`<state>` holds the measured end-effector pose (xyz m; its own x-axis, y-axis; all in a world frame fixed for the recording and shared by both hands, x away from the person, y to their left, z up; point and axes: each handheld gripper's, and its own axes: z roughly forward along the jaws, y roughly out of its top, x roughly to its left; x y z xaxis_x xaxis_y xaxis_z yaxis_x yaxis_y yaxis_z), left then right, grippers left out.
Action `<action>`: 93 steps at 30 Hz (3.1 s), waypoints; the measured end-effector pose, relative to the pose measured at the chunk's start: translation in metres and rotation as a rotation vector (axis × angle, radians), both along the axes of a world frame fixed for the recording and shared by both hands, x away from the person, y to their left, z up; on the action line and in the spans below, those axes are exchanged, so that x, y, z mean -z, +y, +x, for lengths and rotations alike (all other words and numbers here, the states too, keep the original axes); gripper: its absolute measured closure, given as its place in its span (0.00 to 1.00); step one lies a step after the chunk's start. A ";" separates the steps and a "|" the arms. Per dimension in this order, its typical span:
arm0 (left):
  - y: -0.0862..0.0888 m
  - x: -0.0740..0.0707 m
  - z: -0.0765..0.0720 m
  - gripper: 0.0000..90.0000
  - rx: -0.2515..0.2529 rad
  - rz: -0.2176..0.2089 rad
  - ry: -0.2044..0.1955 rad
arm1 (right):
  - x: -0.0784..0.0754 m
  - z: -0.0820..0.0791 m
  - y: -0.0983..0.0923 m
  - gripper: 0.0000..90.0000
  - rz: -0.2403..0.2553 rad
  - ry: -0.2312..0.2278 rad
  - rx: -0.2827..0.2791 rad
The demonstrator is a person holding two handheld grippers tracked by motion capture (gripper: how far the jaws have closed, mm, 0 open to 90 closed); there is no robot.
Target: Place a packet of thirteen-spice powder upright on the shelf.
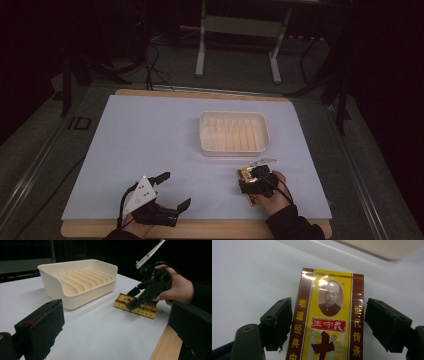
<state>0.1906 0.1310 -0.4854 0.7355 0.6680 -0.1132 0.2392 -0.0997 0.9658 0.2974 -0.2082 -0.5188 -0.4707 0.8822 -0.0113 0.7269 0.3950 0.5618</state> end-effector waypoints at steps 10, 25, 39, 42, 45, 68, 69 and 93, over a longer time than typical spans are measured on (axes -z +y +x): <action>0.000 0.001 0.000 0.02 0.002 0.002 0.004 | 0.006 -0.002 0.003 0.33 -0.019 0.019 0.023; -0.001 0.001 0.001 0.02 0.001 0.009 0.005 | -0.030 -0.012 -0.004 0.36 0.040 -0.095 0.002; -0.011 -0.002 0.000 0.02 -0.038 0.064 0.040 | -0.071 -0.040 -0.008 0.36 0.161 -0.325 -0.092; -0.015 -0.006 0.001 0.02 -0.050 0.067 0.052 | -0.078 -0.043 -0.007 0.36 0.184 -0.355 -0.103; -0.016 -0.013 0.002 0.02 -0.061 0.049 0.068 | -0.084 -0.046 -0.005 0.36 0.197 -0.386 -0.121; -0.079 -0.084 0.047 0.02 0.039 -0.032 0.086 | -0.104 -0.063 0.008 0.36 0.268 -0.605 -0.191; -0.082 -0.084 0.048 0.02 0.042 -0.035 0.082 | -0.104 -0.064 0.008 0.36 0.281 -0.631 -0.187; -0.123 -0.087 0.048 0.18 0.075 -0.156 0.039 | -0.091 -0.069 0.006 0.36 0.337 -0.834 -0.234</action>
